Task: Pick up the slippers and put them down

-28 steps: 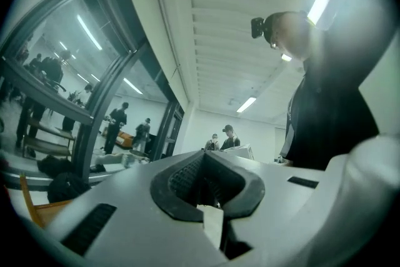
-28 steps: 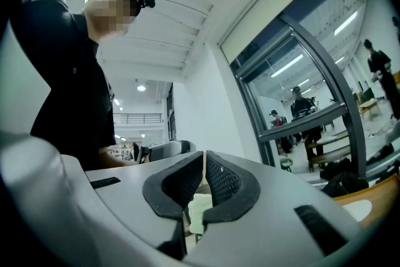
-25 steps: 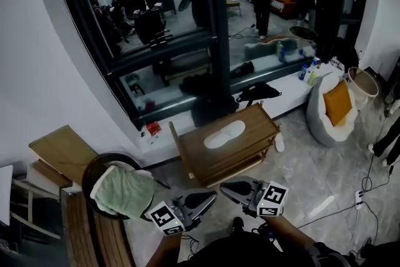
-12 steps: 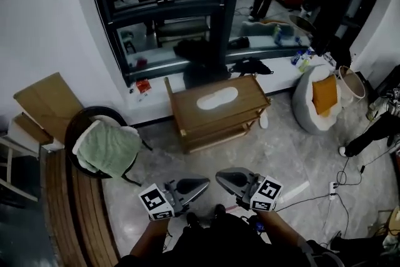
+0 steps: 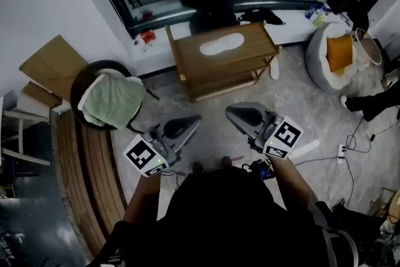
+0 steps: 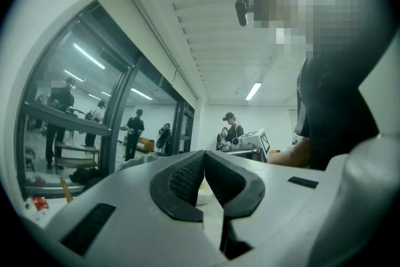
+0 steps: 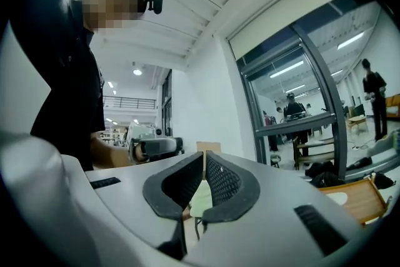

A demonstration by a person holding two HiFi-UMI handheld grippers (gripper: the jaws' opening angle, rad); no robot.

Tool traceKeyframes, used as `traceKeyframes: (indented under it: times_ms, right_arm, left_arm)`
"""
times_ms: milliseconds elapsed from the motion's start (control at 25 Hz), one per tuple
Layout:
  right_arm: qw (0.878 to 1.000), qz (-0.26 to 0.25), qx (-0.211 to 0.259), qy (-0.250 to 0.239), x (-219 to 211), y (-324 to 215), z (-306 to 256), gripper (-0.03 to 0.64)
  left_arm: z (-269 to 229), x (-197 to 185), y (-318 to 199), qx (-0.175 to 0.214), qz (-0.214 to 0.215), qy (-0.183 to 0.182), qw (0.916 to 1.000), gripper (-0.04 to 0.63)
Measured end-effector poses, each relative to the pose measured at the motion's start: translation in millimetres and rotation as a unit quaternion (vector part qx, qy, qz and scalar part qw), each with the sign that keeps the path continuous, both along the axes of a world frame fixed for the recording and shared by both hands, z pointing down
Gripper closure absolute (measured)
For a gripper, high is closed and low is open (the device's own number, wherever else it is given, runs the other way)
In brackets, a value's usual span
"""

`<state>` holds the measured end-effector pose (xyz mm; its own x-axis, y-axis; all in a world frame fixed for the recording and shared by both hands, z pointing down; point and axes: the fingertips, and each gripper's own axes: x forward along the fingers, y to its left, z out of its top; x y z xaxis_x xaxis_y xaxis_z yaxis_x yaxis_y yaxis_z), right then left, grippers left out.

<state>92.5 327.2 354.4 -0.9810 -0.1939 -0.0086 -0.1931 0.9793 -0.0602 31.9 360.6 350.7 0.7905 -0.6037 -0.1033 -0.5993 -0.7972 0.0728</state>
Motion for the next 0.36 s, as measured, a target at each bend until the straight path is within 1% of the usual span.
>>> traceKeyframes:
  times_ms: [120,200,280,360]
  right_arm:
    - [1.0,-0.004,-0.008,-0.003,24,-1,-3,0.586]
    - [1.0,0.002,-0.014,0.008,43,7,7,0.586]
    - [1.0,0.01,-0.014,0.02,61,11,19,0.586]
    - [0.999,0.018,-0.01,0.026,77,9,27,0.586]
  left_arm:
    - [-7,14,-3,-0.008,-0.001,0.008,0.9999,0.584]
    - [1,32,3,-0.018,0.007,0.016,0.9997,0.584]
    - [13,53,5,-0.028,0.017,0.011,0.9994,0.584]
    - [23,73,1,-0.035,0.027,-0.003,0.999,0.584]
